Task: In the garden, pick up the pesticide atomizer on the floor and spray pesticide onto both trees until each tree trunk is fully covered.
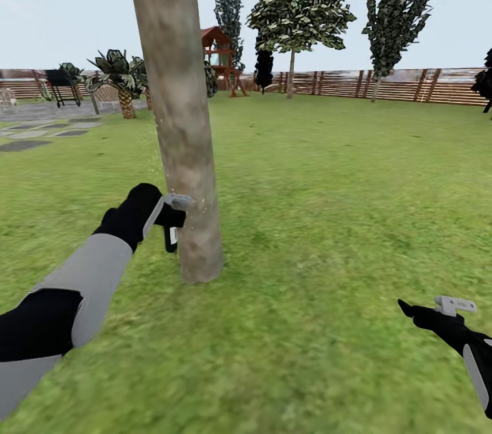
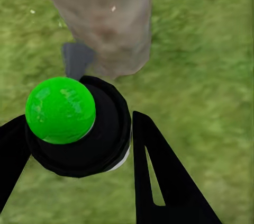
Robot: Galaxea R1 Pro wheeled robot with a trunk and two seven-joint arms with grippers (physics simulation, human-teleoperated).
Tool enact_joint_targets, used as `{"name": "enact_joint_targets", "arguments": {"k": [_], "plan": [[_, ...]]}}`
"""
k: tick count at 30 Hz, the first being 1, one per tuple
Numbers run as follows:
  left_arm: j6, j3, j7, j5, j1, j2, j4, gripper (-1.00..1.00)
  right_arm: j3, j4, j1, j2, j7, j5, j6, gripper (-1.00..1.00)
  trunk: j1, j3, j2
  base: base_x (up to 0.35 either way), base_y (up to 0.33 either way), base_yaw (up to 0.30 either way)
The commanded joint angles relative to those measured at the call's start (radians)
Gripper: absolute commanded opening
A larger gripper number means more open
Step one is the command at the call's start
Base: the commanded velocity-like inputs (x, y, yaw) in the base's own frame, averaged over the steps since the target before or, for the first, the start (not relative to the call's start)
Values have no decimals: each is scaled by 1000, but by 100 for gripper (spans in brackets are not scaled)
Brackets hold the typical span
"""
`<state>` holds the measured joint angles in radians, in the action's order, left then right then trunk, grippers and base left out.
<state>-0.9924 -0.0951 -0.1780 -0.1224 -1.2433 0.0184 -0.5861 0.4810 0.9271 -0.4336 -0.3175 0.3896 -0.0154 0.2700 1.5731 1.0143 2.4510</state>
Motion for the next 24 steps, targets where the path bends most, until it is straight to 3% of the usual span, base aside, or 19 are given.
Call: {"name": "enact_joint_targets", "arguments": {"k": [1,12,24], "plan": [[0,0,0,0,-8,0,0,-100,0,0,0,0,0,0,0,100,0,0,0,0,0,0],[-5,0,0,3,-97,-1,1,-100,0,-1,0,-2,-1,1,0,100,0,0,0,0,0,0],[-7,-2,0,3,-119,-6,0,-100,-1,-1,0,-2,-2,0,0,100,0,0,0,0,0,0]]}}
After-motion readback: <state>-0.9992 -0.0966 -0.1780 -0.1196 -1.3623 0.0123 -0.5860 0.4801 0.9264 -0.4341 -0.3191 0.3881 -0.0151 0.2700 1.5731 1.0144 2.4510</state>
